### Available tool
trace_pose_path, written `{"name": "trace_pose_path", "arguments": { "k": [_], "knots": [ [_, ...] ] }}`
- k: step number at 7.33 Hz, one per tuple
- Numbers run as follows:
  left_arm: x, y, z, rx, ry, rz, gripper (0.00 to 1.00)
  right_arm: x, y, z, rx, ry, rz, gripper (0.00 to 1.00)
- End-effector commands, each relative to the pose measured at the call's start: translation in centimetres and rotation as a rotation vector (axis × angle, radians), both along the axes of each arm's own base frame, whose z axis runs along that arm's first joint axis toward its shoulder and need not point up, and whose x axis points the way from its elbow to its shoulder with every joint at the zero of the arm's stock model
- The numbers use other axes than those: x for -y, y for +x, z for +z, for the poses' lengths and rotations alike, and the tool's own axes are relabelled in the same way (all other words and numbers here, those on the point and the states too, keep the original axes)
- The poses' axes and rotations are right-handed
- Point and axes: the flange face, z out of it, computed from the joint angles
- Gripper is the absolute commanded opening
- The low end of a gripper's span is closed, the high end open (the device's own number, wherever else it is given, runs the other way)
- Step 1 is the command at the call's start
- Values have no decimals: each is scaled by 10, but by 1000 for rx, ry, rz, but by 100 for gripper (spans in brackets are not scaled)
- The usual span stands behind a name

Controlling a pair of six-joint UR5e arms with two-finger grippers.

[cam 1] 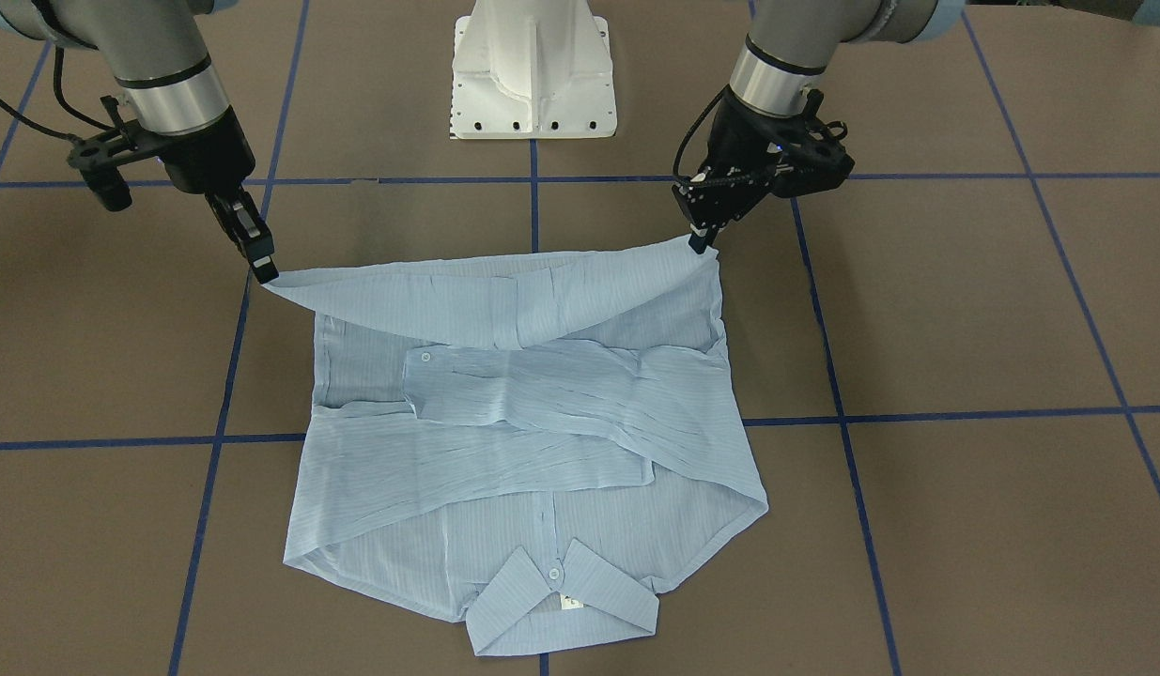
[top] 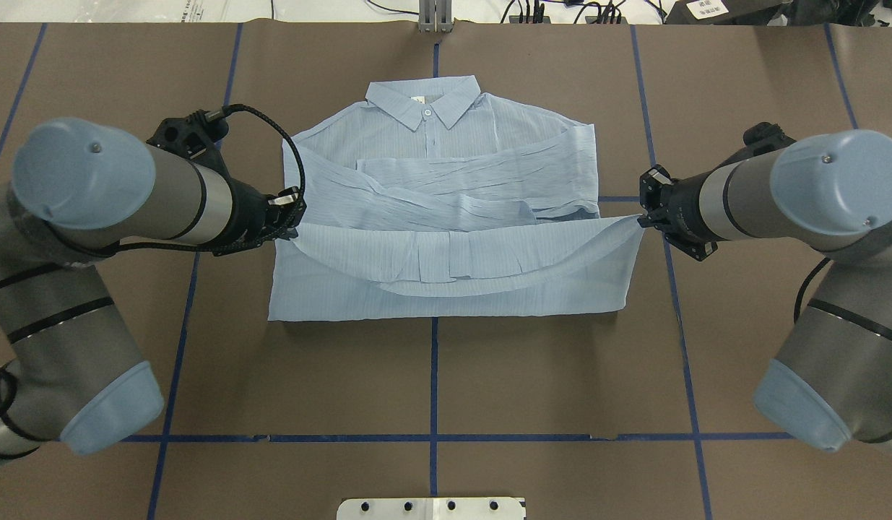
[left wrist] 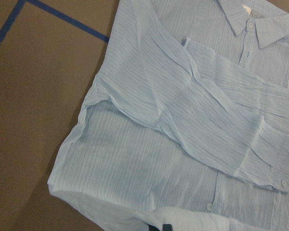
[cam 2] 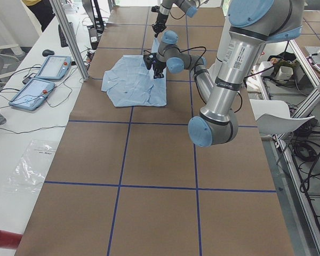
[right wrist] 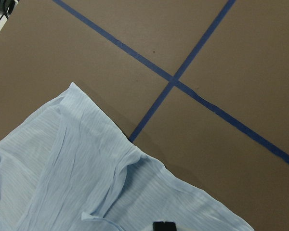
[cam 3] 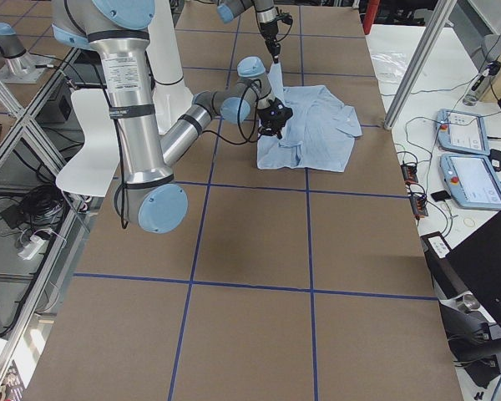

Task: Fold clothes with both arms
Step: 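Lift the hem with both grippers and fold it toward the collar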

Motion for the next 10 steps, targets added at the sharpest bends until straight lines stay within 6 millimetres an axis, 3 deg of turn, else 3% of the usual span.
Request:
{"name": "trace_pose_path", "arguments": {
  "k": [1,3,4,5,6,7,8,10],
  "knots": [
    [62,17,30,17,47,-25,0,48,-21,7,-55,19,0,0],
    [85,31,62,-25,104,-32,0,102,-48,6,-92,6,20,0],
    [95,25,65,2,148,-18,0,124,-61,12,-126,6,7,0],
    [104,29,78,27,139,-18,0,147,-61,18,-157,4,9,0],
    [119,45,92,23,145,-19,0,162,-71,26,-183,-11,6,0],
    [131,56,123,16,153,-21,0,182,-83,31,-201,-26,14,0],
    [135,60,138,19,155,-26,0,197,-92,41,-208,-25,24,0],
    [146,65,146,44,144,-43,0,219,-94,56,-224,-43,40,0]
  ]
}}
